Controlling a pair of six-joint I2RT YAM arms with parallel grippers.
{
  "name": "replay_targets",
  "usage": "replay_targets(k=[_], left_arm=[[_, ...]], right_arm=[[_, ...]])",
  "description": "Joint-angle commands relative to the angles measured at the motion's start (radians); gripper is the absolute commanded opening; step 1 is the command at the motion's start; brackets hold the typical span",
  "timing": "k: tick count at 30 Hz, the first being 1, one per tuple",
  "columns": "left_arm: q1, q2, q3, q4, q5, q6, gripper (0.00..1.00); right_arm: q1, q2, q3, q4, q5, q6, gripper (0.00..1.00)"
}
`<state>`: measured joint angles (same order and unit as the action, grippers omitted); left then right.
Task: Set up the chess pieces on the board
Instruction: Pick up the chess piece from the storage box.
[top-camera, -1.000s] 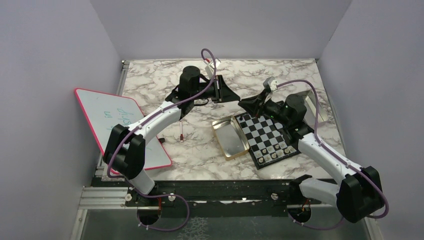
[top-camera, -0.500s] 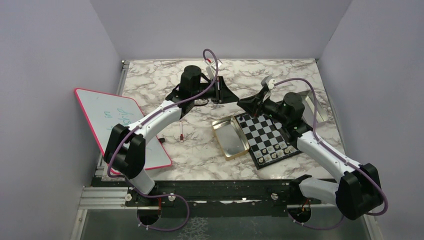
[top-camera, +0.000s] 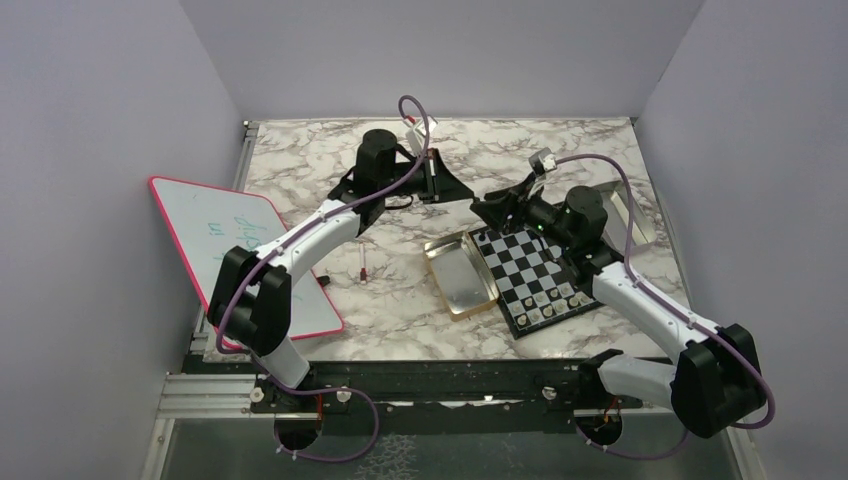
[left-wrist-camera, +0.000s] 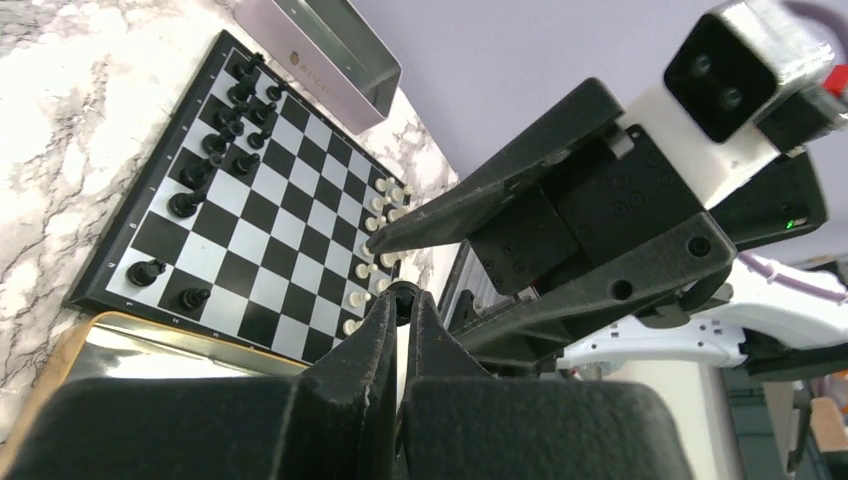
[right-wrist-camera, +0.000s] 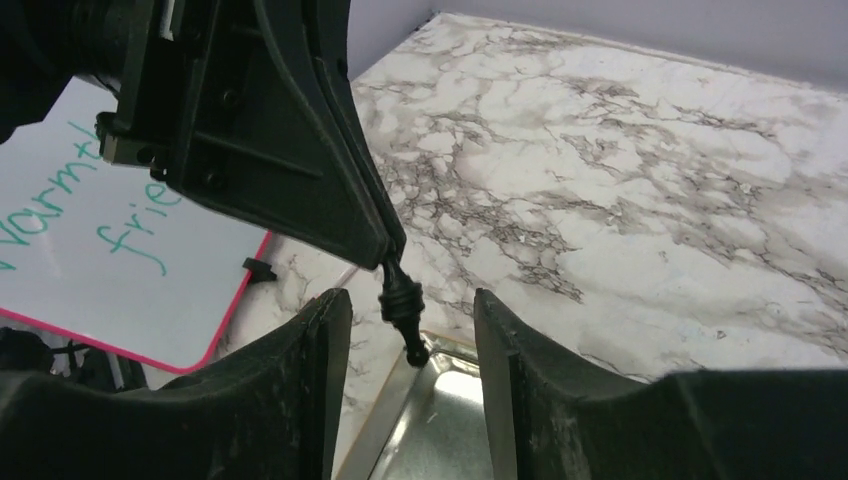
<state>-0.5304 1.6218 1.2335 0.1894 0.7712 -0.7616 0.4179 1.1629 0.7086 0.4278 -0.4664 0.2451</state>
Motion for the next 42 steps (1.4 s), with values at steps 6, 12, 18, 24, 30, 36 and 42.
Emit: replay_targets(k=[6,12,18,24,30,36,42], left_arm=[[0.068,-0.044,-0.036,0.126,0.000,-0.160,0.00],[0.078,-0.082,-0.058,0.177,-0.009,-0.227,0.00],[0.078,-0.111,-0.097,0.282,0.008,-0.327,0.00],[0.078,-0.137,-0.134,0.333,0.009,-0.380,0.00],[0.078,-0.145,-0.138,0.361,0.015,-0.410,0.00],[0.076,-0.147,-0.172,0.404,0.014,-0.442,0.00],[0.075,-0.157,-0.195,0.426,0.004,-0.457,0.00]], right_arm=[[0.006,0.003,-0.030,0.125,0.078,0.371,0.54],[0.004,0.023,-0.114,0.369,0.055,0.640,0.51],[0.004,0.042,-0.160,0.477,0.104,0.817,0.55],[0.004,0.047,-0.143,0.533,0.077,0.850,0.47],[0.004,0.055,-0.145,0.603,0.057,0.907,0.44],[0.004,0.080,-0.154,0.658,0.046,0.934,0.39],[0.004,0.106,-0.155,0.697,0.046,0.948,0.35]])
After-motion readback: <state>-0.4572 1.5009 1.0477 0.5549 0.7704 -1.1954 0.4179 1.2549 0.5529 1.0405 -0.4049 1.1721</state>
